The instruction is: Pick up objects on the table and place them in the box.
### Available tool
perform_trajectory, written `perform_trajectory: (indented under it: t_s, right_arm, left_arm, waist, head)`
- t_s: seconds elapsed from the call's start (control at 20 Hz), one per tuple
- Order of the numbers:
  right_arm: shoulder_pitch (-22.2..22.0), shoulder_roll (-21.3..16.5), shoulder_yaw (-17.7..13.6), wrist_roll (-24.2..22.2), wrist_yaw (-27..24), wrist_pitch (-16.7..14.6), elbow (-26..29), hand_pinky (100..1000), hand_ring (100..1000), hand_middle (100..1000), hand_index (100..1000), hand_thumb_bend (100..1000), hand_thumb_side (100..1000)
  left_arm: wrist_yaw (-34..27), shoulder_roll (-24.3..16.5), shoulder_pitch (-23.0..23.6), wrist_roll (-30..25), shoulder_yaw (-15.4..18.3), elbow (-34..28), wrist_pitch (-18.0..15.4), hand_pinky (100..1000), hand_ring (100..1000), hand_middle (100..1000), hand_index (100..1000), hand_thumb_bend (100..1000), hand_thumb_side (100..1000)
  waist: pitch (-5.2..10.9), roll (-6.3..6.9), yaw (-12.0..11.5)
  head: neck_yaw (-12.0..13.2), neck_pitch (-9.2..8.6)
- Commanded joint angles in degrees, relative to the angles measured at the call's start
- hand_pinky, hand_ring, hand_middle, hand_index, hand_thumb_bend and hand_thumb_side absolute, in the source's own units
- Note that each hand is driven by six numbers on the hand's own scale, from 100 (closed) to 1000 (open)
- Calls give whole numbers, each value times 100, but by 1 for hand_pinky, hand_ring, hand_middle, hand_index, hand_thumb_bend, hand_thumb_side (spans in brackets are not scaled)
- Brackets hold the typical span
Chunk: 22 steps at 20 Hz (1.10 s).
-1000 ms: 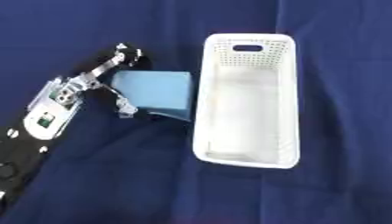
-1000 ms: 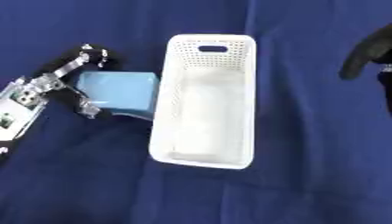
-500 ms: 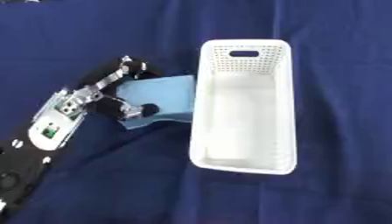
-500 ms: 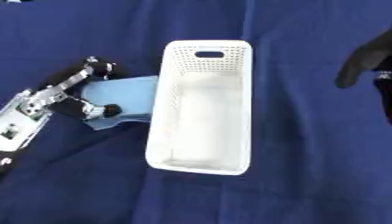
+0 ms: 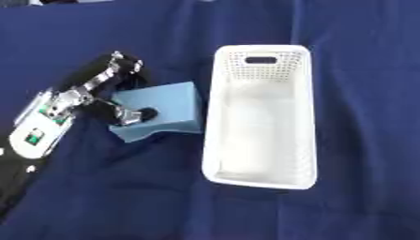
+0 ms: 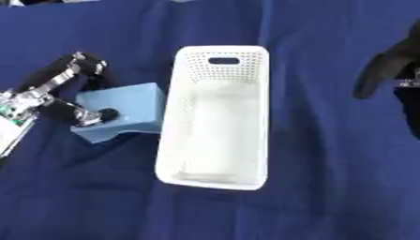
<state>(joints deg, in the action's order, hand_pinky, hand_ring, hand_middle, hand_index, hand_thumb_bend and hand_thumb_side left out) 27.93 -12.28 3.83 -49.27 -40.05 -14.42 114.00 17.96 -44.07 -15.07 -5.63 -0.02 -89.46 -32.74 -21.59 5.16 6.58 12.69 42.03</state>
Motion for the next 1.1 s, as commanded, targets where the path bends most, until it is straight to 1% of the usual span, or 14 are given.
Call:
perform_trajectory:
  t_s: [0.05,0.1,0.15,0.2,0.25,0.3,0.35,0.4,0.45,0.5,0.6,0.65,0.8,1.1]
  right_arm:
    - [24,-84,-28,-147,7,-153,59,608,704,810,870,100,796]
    - [21,-87,-27,-148,8,-156,59,608,704,810,870,100,796]
    - [17,-90,-27,-148,8,-158,59,607,703,810,870,100,796]
    - [12,-95,-28,-148,10,-160,59,607,703,810,870,100,796]
    - [9,-98,-29,-148,11,-161,59,607,703,810,870,100,798]
    - [5,-101,-29,-147,12,-161,59,607,703,810,870,100,797]
    - [2,-103,-30,-146,14,-161,59,608,702,811,871,100,799]
    - [1,-106,-29,-147,16,-161,59,608,702,811,871,100,799]
    - [-1,-108,-29,-148,17,-160,59,608,702,811,871,100,800]
    - [-1,-111,-30,-146,18,-160,59,608,702,810,871,100,800]
    - [-5,-118,-33,-138,17,-158,59,608,702,811,871,100,801]
    - [-6,-121,-34,-136,17,-157,59,608,701,811,871,100,802]
    - [-11,-129,-33,-136,19,-155,59,609,702,811,871,100,803]
    - [-32,-144,-32,-147,28,-151,59,608,702,812,873,100,804]
  left_arm:
    - [254,-309,4,-34,92,6,11,198,413,517,733,670,642]
    - [400,-366,2,-227,69,56,53,328,511,608,814,816,698]
    - [538,-409,-13,-442,63,88,95,402,565,649,849,937,693]
    - [671,-467,-31,-668,63,110,136,393,558,643,845,917,697]
    - [753,-498,-46,-852,69,116,167,485,621,708,884,1000,678]
    - [828,-542,-61,-1068,64,123,199,478,617,703,881,1000,679]
    - [860,-565,-76,-1253,68,117,227,537,658,745,908,1000,674]
    - [887,-595,-88,-1459,56,114,251,561,681,760,923,1000,668]
    - [882,-606,-102,-1624,62,103,274,608,730,791,963,1000,642]
    - [900,-635,-105,-1851,36,104,294,640,762,820,991,1000,582]
    - [941,-675,-135,-2252,35,78,336,661,780,839,998,1000,496]
    - [980,-686,-149,-2398,47,49,357,662,781,837,991,1000,485]
    - [1158,-707,-170,-2636,68,-100,428,657,773,831,978,1000,512]
    - [1171,-786,-182,-2699,85,-257,524,648,757,815,959,1000,551]
  waist:
    - [136,-13,-20]
    - [140,-12,-22]
    - [144,-10,-27]
    - [148,-7,-31]
    - [151,-4,-35]
    - [153,0,-37]
    - [155,3,-39]
    - [155,8,-40]
    - [156,10,-43]
    - [157,15,-43]
    - [164,22,-48]
    - [166,25,-51]
    - [171,31,-59]
    - [177,38,-84]
  head:
    - [-33,-18]
    - [-37,-6]
    - [-42,4]
    - [-50,13]
    - [-56,20]
    - [-64,32]
    - [-73,42]
    - [-86,57]
    - [-96,66]
    - [-117,84]
    - [-157,110]
    - [-178,119]
    - [-246,146]
    - [-294,182]
